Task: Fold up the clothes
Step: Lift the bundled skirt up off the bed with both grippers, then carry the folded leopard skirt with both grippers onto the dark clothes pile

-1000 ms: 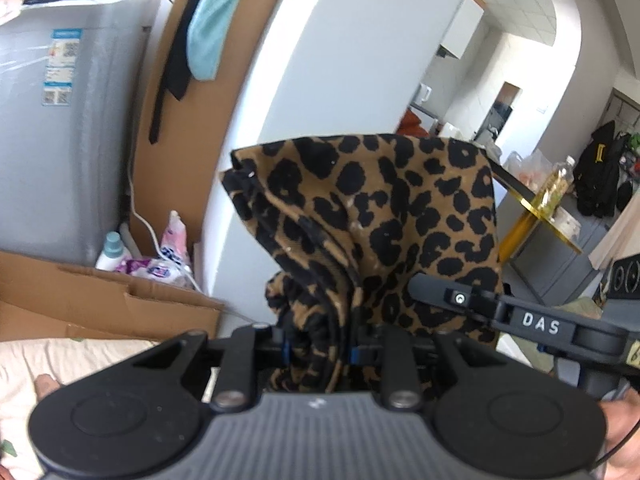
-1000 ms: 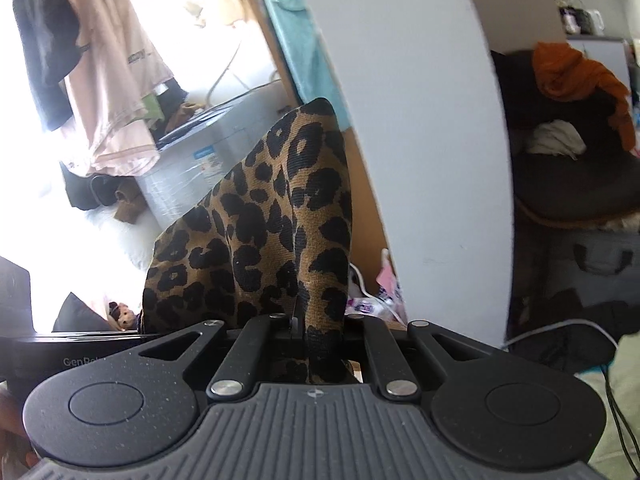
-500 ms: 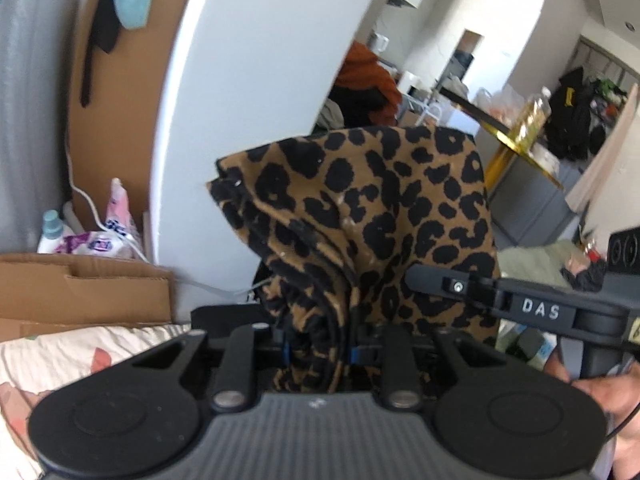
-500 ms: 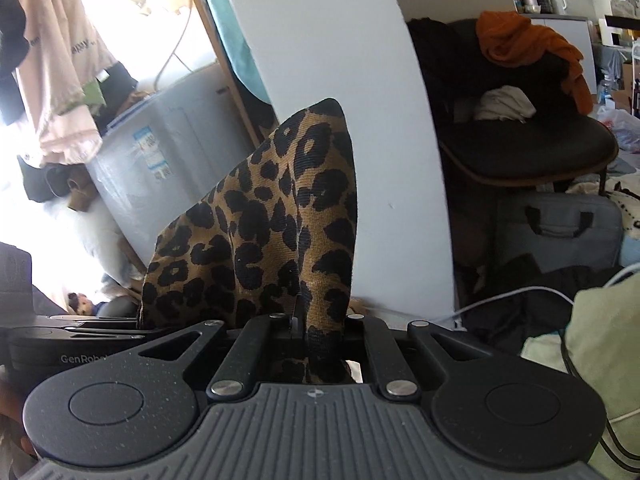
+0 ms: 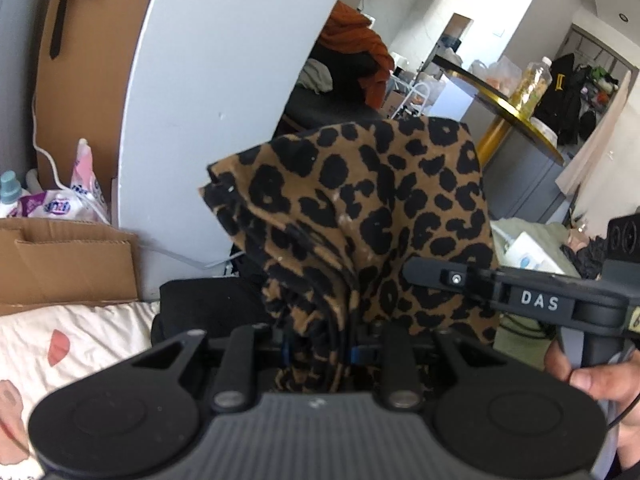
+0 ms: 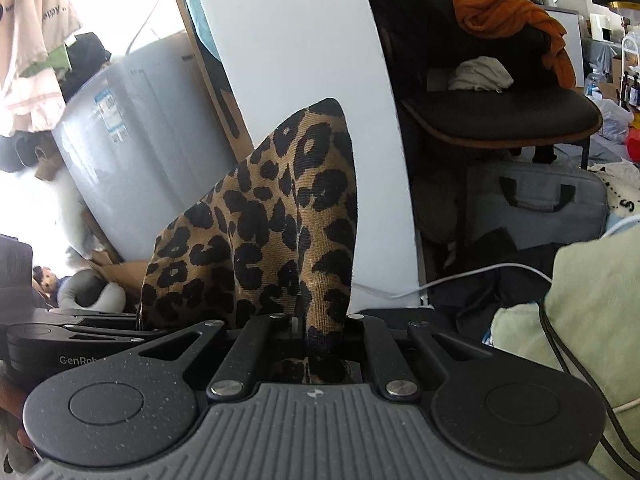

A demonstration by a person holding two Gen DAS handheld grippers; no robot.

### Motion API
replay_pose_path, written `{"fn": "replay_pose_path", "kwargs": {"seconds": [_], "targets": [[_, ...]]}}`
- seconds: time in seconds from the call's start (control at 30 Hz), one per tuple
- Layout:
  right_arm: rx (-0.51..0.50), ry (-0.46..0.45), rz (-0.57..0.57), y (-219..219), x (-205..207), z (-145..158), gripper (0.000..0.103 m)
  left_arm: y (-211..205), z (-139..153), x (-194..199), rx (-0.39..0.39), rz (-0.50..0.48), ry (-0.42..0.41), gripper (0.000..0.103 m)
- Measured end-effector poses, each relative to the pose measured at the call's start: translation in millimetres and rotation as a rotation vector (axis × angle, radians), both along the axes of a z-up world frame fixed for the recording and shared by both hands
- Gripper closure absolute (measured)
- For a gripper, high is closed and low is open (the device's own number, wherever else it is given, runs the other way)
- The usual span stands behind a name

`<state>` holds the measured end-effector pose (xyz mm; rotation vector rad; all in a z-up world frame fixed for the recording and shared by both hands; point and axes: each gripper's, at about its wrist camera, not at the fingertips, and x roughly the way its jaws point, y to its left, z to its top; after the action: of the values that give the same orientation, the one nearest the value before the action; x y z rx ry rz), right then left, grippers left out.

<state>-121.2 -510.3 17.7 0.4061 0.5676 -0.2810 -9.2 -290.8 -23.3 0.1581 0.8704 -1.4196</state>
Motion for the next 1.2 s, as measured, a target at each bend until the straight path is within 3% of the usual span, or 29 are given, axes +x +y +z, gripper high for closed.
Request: {"fn": "replay_pose_path", "kwargs": {"seconds": [0.47, 0.8, 1.2], "targets": [[0.024, 0.034, -0.022, -1.3, -5.8, -76.1, 0.097, 1.3, -70.5, 2.2, -0.020, -0.055, -0.001, 0.077], [-0.011, 0.113, -0.032, -4.8, 8.5, -132.9, 0.097, -12.9, -135.9, 15.7, -0.002, -0.030, 0.107, 0.077], [0.063, 0.217, -0.074, -41.0, 48.6, -222.5, 0.097, -53.5, -217.9, 52.7, 0.077, -0.033, 0.217, 0.077]]}}
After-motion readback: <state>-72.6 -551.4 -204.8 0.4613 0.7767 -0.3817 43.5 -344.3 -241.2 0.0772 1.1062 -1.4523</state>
